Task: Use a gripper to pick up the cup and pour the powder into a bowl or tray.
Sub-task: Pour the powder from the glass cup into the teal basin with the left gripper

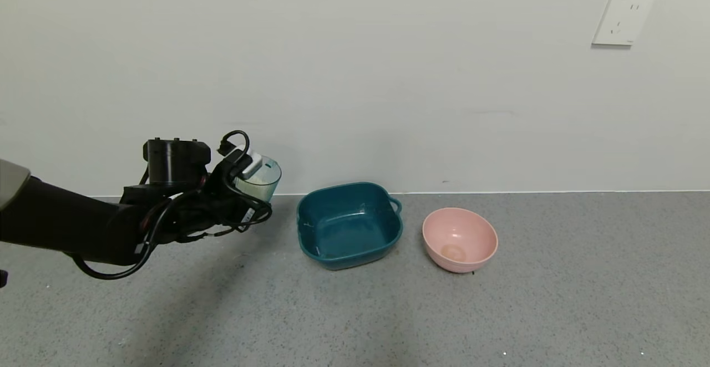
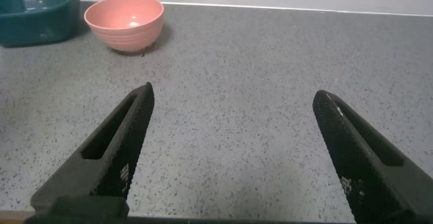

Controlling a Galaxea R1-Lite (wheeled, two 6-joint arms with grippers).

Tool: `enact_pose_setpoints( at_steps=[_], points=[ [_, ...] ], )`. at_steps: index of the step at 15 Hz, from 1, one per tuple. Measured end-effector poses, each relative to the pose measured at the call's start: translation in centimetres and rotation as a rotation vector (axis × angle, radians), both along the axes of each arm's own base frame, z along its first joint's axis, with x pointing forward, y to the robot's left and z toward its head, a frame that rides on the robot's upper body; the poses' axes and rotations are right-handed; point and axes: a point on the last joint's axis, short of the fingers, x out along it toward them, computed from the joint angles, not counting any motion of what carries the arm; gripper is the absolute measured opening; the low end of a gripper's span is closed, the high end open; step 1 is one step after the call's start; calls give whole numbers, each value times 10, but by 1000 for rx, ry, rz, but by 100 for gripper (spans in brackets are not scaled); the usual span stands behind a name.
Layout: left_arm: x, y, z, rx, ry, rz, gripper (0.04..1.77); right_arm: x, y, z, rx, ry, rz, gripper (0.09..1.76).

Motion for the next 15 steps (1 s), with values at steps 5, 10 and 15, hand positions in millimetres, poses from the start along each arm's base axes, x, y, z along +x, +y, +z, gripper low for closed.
enact_pose_setpoints(
  at_steps=[5, 10, 15],
  points=[
    [6, -19, 16, 167, 40, -61, 126, 0, 0, 0, 0, 0, 0, 171],
    [14, -34, 23, 407, 55, -72, 126, 0, 0, 0, 0, 0, 0, 171],
    [17, -52, 30, 716, 45, -80, 126, 0, 0, 0, 0, 0, 0, 171]
  ],
)
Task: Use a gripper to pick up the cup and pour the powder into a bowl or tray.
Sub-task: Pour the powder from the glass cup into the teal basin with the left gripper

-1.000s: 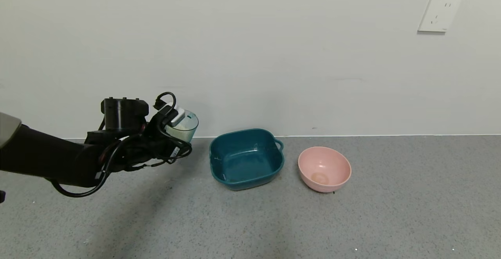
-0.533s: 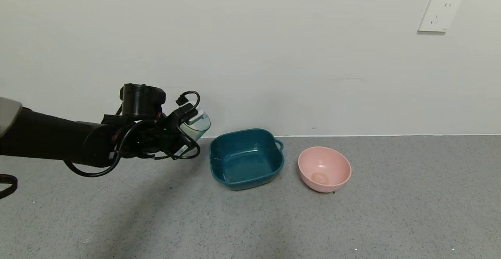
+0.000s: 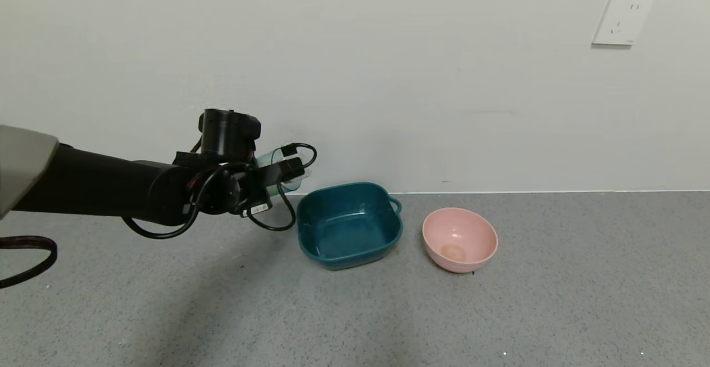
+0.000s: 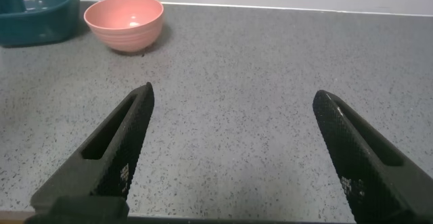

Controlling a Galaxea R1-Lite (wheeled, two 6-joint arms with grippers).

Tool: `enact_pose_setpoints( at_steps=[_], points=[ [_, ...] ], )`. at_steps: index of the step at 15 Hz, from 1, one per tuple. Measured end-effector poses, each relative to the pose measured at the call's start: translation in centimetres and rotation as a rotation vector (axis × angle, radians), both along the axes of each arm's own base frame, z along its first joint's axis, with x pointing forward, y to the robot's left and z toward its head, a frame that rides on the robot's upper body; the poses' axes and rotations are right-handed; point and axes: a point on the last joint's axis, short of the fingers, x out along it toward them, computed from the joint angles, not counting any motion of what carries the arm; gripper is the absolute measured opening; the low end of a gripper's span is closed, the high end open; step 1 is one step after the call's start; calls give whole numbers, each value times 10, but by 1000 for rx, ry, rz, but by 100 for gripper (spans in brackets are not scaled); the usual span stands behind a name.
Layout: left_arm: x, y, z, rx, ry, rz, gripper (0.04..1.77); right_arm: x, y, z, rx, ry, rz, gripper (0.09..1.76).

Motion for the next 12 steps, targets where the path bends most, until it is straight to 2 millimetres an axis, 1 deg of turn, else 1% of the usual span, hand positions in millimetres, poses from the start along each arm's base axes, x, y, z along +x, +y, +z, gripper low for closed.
enact_pose_setpoints(
  at_steps=[6, 8, 12],
  points=[
    [-5, -26, 9, 161, 64, -75, 126, 0, 0, 0, 0, 0, 0, 171],
    [-5, -31, 11, 239, 69, -105, 126, 0, 0, 0, 0, 0, 0, 171],
    [-4, -44, 7, 340, 87, -136, 126, 0, 0, 0, 0, 0, 0, 171]
  ],
)
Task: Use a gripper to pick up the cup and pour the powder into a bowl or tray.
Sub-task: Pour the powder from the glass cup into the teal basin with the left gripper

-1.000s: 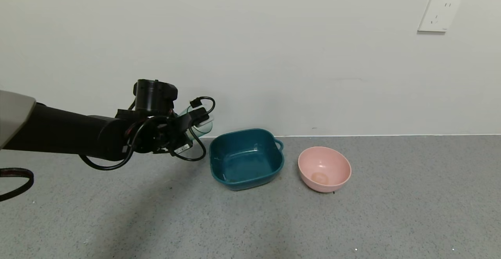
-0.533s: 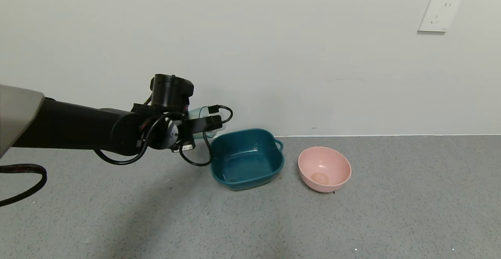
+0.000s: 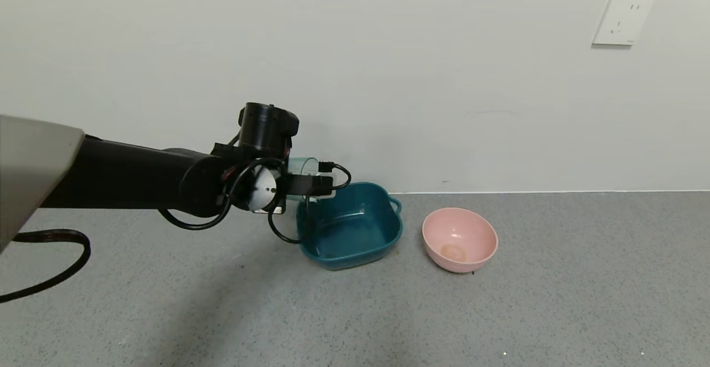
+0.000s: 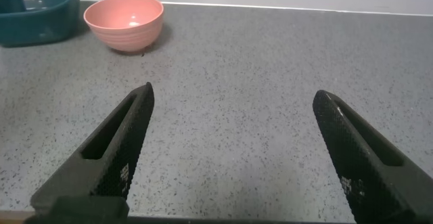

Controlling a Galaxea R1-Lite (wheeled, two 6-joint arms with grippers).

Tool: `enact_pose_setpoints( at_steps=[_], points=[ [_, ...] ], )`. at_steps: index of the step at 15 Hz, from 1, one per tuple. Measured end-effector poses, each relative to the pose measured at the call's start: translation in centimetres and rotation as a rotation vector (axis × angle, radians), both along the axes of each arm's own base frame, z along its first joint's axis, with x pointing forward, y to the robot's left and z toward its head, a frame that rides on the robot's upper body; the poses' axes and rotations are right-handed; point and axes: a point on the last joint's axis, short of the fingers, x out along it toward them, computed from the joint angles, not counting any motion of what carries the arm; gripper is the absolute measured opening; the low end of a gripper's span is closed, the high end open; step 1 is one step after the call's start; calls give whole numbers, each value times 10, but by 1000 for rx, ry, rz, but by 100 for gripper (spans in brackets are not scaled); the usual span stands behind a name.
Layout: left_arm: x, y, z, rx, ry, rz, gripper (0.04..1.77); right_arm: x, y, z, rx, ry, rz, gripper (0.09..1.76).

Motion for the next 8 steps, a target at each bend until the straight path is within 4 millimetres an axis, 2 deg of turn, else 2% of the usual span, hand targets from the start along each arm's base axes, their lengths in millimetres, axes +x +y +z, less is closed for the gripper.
enact_pose_setpoints(
  at_steps=[8],
  points=[
    [-7, -35, -16, 253, 32, 3, 126, 0, 0, 0, 0, 0, 0, 171]
  ],
)
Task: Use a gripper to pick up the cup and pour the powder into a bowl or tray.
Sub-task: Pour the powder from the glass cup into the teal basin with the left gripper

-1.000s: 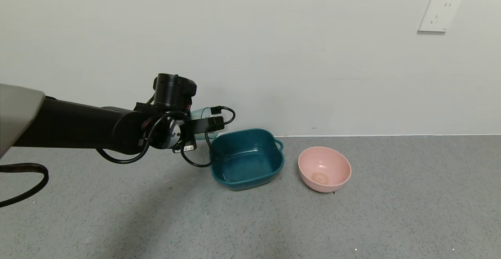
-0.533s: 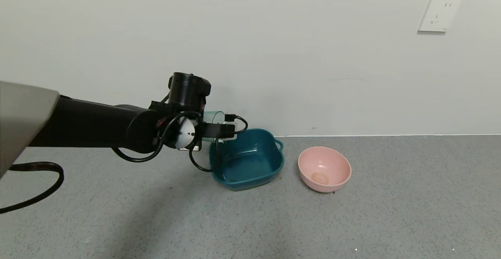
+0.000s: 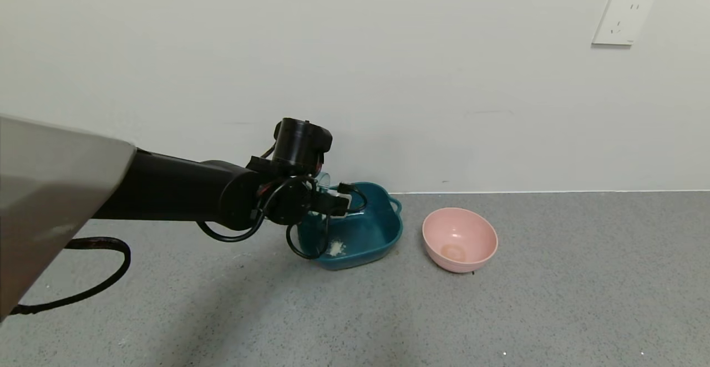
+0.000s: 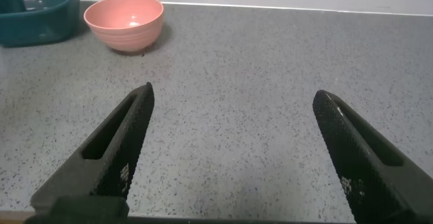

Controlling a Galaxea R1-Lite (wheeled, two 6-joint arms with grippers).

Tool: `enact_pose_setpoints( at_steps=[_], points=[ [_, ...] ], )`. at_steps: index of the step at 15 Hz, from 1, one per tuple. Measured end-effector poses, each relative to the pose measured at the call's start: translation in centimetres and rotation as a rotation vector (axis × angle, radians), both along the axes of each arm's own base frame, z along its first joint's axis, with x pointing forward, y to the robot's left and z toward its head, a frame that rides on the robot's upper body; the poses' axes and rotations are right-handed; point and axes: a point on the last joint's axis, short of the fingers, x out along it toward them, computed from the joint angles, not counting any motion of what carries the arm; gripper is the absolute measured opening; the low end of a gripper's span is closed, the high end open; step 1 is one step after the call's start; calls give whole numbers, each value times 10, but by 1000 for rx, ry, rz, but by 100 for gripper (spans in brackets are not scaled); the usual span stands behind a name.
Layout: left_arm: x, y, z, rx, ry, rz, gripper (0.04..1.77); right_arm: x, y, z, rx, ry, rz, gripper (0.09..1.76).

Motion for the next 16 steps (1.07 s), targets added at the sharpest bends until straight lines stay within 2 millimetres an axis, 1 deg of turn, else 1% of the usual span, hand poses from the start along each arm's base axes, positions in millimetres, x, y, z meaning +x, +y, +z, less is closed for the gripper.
enact_pose_setpoints(
  at_steps=[2, 6, 10, 16],
  points=[
    [-2, -5, -2, 37, 8, -6, 126, 0, 0, 0, 0, 0, 0, 171],
    [-3, -8, -4, 97, 21, -11, 126, 0, 0, 0, 0, 0, 0, 171],
    [-3, -10, 0, 191, 17, 28, 126, 0, 0, 0, 0, 0, 0, 171],
    [-3, -14, 5, 225, 8, 27, 126, 0, 0, 0, 0, 0, 0, 171]
  ],
)
